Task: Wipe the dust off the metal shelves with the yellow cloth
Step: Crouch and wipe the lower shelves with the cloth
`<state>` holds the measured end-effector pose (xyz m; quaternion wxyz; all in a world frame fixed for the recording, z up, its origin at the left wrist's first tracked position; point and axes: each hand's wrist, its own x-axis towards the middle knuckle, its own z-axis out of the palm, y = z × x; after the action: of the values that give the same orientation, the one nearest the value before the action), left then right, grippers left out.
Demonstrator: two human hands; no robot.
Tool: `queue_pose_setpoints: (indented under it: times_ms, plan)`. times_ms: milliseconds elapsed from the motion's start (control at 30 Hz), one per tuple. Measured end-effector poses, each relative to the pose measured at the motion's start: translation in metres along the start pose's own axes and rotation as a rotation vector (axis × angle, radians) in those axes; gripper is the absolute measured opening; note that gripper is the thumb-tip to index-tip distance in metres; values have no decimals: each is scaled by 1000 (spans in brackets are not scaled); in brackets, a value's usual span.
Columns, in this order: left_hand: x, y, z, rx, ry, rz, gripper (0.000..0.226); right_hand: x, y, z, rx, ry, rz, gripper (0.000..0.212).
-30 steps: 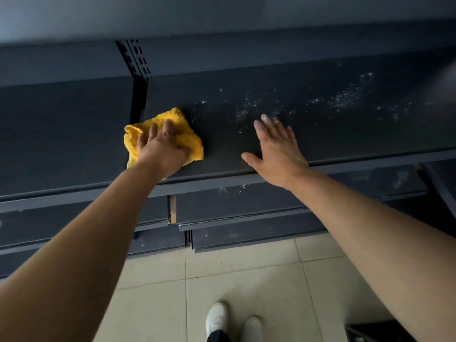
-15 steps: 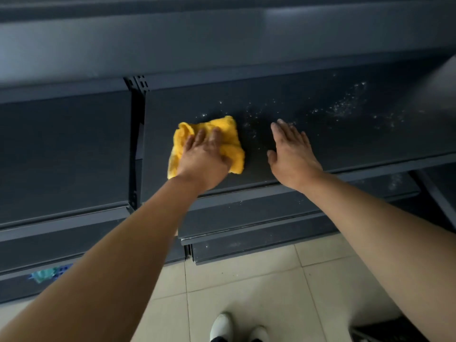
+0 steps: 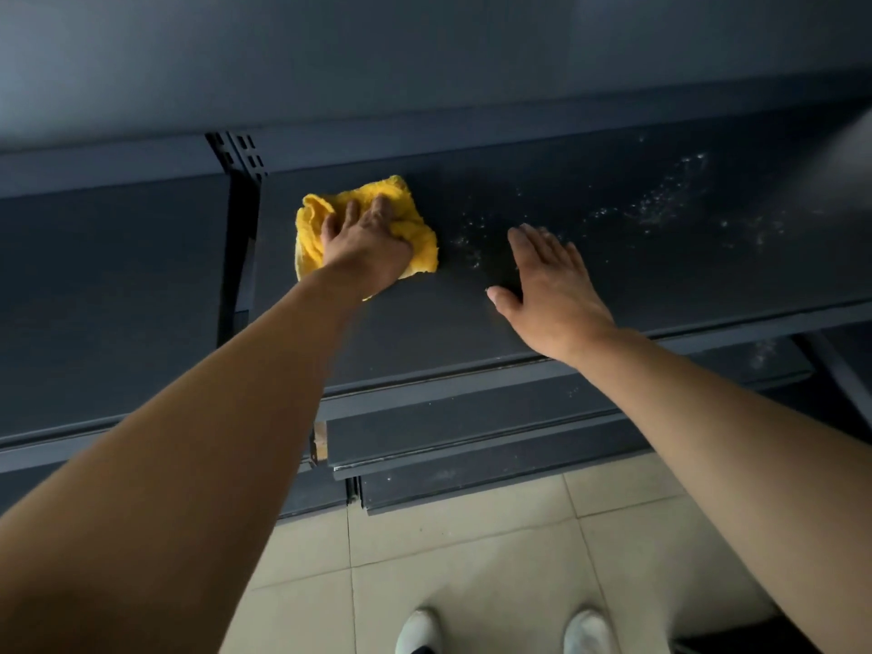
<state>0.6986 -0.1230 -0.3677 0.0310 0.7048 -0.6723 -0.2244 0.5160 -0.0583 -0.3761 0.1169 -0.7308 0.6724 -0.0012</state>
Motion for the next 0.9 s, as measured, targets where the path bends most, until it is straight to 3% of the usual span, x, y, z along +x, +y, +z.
queue_pose_setpoints:
  times_ms: [300,500,633,900]
  plan:
    - [-11,83,43,104,-77,259,70,-22,67,-15,-6,1,87,63]
    - [-53,90,61,125,-65,348,68,-25,70,-18,3,27,52,61]
    - [-67,64,54,90,-53,296,67,-28,62,-21,4,20,-13,61]
    - [-101,24,36,8,33,-26,68,-40,81,-26,-8,-34,-67,64]
